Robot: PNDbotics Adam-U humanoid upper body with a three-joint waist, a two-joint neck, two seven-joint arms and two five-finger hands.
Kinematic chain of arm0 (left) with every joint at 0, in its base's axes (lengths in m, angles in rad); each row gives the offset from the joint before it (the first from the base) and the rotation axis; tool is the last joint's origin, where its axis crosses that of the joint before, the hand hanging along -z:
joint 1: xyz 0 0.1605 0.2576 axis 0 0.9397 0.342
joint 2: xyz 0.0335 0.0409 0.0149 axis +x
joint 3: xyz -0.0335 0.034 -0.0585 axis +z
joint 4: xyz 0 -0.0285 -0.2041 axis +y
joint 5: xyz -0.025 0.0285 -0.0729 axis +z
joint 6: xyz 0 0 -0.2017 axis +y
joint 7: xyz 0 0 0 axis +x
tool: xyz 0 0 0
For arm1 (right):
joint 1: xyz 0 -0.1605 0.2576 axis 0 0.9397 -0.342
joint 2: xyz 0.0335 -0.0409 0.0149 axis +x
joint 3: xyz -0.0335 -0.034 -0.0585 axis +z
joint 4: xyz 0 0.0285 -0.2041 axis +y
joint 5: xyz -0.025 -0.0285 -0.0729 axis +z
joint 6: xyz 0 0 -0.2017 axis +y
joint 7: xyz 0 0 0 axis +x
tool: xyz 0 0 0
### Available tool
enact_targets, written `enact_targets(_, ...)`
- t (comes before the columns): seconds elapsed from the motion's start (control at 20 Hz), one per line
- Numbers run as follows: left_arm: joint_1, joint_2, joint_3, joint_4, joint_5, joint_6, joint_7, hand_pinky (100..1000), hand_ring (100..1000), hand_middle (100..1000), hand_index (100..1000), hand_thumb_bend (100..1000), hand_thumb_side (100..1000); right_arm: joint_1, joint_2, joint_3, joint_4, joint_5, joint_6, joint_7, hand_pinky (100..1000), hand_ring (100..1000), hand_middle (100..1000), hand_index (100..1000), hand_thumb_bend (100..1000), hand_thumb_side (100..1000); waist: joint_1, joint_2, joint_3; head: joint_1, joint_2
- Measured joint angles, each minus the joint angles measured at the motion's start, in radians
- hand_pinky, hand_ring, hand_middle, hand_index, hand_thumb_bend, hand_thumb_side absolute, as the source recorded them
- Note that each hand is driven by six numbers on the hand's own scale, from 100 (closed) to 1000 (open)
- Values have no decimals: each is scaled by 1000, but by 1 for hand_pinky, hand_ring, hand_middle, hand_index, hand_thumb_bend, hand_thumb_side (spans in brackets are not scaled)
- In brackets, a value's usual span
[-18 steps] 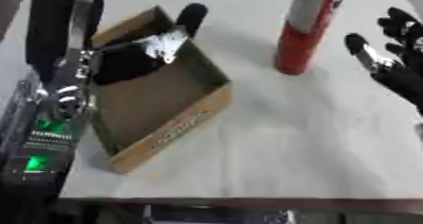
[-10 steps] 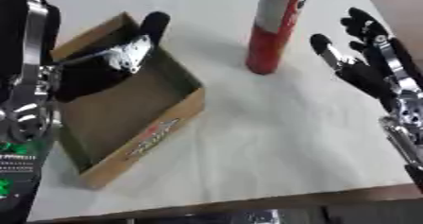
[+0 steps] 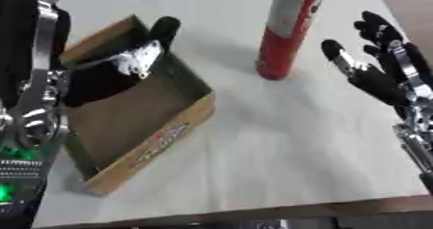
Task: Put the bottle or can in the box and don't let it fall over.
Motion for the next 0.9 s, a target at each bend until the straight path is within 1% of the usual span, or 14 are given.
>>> enact_targets(0.05,0,0,0,0,0,3,4,627,558,584,814,493,563,-5,0,0,0,2,1,4,962,981,909,1000,621,535,0,0,1,5,-1)
enact_targets(0.2,0,0,0,0,0,12,19,632,563,589,819,500,564,-16,0,0,0,5,4,16,961,981,909,1000,625,553,0,0,3,13,-3)
enact_targets(0.5,0,-1,0,0,0,21,41,633,563,590,821,505,556,-25,0,-3,0,11,11,29,962,985,911,1000,636,558,0,2,6,13,-3)
enact_targets(0.65,-2,-1,0,0,1,23,49,629,558,586,816,503,546,-34,-1,-3,0,11,16,39,962,986,912,1000,631,565,0,3,9,8,-3)
enact_targets(0.9,-7,-1,0,0,2,28,57,628,555,580,807,504,552,-43,-2,-3,0,5,24,47,961,986,911,1000,606,601,-2,5,15,3,-3)
